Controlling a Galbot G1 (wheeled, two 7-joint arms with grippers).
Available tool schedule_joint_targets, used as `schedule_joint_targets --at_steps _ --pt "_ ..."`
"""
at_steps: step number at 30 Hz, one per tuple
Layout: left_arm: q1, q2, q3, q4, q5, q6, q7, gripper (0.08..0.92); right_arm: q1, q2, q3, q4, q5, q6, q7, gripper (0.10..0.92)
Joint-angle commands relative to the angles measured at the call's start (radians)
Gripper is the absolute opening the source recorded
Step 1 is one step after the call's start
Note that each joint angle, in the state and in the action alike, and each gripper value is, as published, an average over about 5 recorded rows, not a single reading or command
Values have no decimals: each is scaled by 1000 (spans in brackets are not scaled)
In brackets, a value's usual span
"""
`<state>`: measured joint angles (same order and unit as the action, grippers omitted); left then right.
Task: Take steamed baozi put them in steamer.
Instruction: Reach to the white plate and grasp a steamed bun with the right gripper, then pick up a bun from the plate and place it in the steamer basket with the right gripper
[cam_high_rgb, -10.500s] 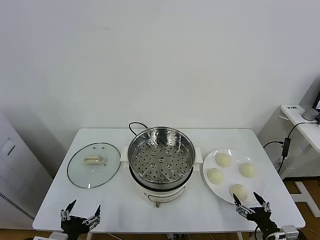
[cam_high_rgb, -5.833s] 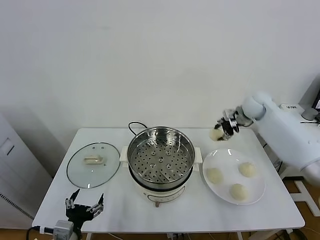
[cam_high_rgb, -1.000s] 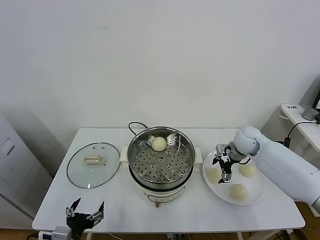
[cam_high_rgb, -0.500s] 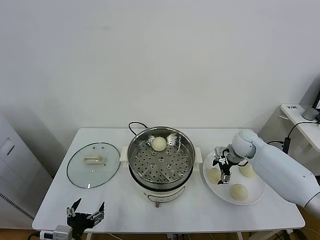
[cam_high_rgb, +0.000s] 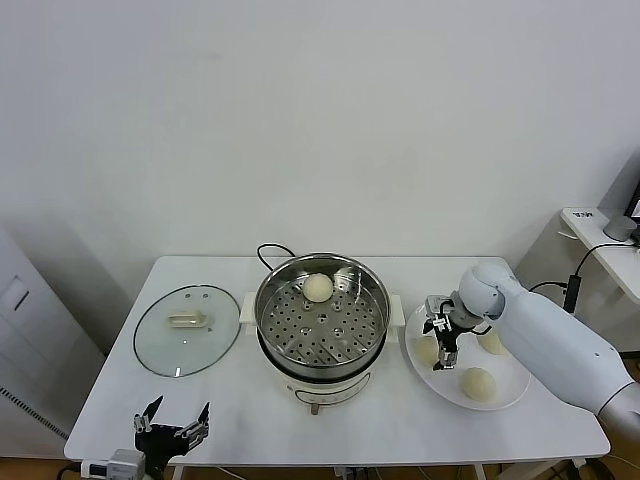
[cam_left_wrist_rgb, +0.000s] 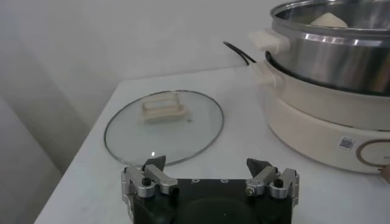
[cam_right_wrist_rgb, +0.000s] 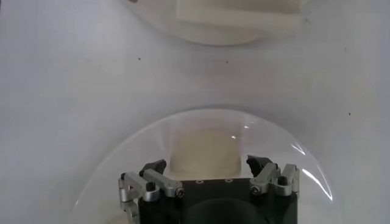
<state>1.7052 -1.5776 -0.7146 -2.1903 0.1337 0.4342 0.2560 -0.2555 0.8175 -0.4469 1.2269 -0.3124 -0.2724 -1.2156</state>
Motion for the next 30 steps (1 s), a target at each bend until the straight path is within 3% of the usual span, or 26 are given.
schedule_joint_targets --at_steps 1,8,19,30 --pt "-2 0 1 4 0 0 0 823 -3 8 4 -9 -6 -2 -1 823" --pt "-4 0 1 7 0 0 0 823 -1 9 5 -13 -3 -6 9 796" --pt "-6 -4 8 11 7 -3 -2 823 34 -43 -2 15 26 -17 6 528" --pt "-40 -6 30 4 32 -5 -2 823 528 -254 -362 167 351 -133 -53 509"
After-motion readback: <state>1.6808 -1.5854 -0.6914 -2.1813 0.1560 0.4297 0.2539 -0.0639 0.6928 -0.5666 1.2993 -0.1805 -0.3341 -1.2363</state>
